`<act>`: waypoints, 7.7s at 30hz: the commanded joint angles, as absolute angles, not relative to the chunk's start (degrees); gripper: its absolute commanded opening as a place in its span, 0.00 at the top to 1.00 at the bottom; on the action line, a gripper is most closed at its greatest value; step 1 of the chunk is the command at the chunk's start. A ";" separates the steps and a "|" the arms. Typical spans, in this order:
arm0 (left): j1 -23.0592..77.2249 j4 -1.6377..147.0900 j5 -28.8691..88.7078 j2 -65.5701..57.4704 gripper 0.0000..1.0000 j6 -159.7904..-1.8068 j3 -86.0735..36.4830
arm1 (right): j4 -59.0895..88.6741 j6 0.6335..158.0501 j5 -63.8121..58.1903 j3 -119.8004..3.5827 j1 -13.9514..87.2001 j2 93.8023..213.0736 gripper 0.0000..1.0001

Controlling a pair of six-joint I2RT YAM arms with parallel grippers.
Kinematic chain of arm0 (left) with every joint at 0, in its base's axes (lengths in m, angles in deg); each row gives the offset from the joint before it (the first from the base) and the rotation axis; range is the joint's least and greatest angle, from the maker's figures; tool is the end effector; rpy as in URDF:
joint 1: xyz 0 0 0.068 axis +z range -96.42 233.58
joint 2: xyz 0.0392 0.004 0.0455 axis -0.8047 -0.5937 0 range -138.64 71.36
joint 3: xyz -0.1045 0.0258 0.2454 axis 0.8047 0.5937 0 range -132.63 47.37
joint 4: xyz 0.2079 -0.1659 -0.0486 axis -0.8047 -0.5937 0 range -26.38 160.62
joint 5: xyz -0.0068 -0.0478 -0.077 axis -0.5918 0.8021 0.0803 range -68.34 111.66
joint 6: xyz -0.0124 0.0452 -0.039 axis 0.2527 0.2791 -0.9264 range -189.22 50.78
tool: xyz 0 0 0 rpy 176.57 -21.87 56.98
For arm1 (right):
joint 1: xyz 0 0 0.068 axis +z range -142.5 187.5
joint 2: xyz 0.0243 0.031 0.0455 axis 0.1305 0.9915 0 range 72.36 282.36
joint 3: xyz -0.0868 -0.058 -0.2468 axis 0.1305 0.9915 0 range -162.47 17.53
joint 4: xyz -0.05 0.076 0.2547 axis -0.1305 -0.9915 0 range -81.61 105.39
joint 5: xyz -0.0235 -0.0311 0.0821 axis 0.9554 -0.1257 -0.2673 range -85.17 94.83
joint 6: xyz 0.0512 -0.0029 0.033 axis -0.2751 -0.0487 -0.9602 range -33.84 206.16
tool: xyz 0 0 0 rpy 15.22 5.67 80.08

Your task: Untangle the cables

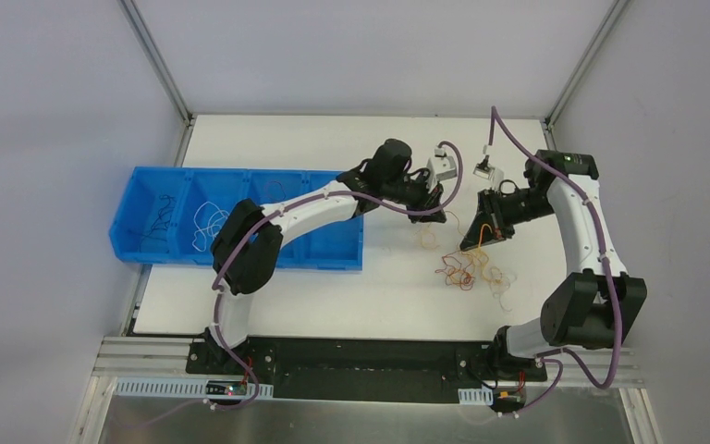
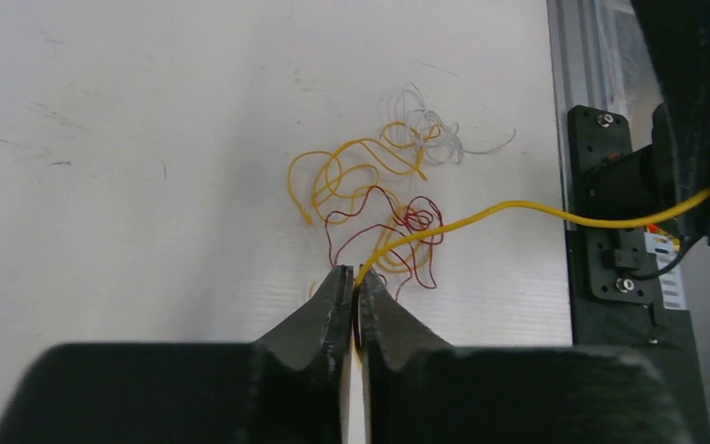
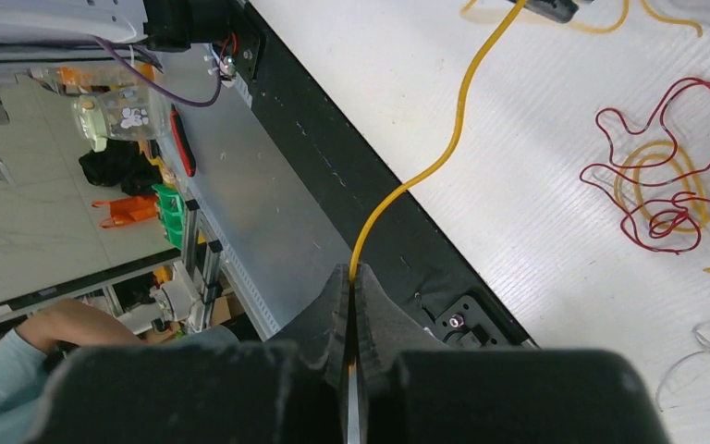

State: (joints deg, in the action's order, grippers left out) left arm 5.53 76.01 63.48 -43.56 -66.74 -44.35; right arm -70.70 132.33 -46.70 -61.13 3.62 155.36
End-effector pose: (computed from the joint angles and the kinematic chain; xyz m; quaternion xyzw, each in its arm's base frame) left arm 0.3047 -0.3844 0.2703 0.5123 0.5929 -0.4790 0.3957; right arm 0.2480 0.0190 0.3087 -0.3233 0.8405 0.3953 0.1808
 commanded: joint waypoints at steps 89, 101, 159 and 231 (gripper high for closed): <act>27.93 53.00 55.59 -13.44 0.04 -55.65 -31.31 | -32.22 114.07 -10.81 -48.08 3.54 173.41 0.82; 27.92 53.04 56.85 -12.95 0.04 -56.01 -30.58 | -44.34 117.93 -20.74 -55.03 3.01 165.31 0.92; 18.59 61.98 74.51 -9.15 0.05 -87.04 -36.79 | -47.54 110.17 -44.88 -75.60 16.10 142.47 1.00; 55.69 21.92 53.17 -14.22 0.14 -60.96 -46.59 | -31.41 118.26 0.19 -49.64 6.11 171.04 0.35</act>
State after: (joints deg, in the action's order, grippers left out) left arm 57.64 19.53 50.61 -15.23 -60.22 -45.68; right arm -38.41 118.41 -4.12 -49.81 6.09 168.06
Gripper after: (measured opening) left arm 0.861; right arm 0.722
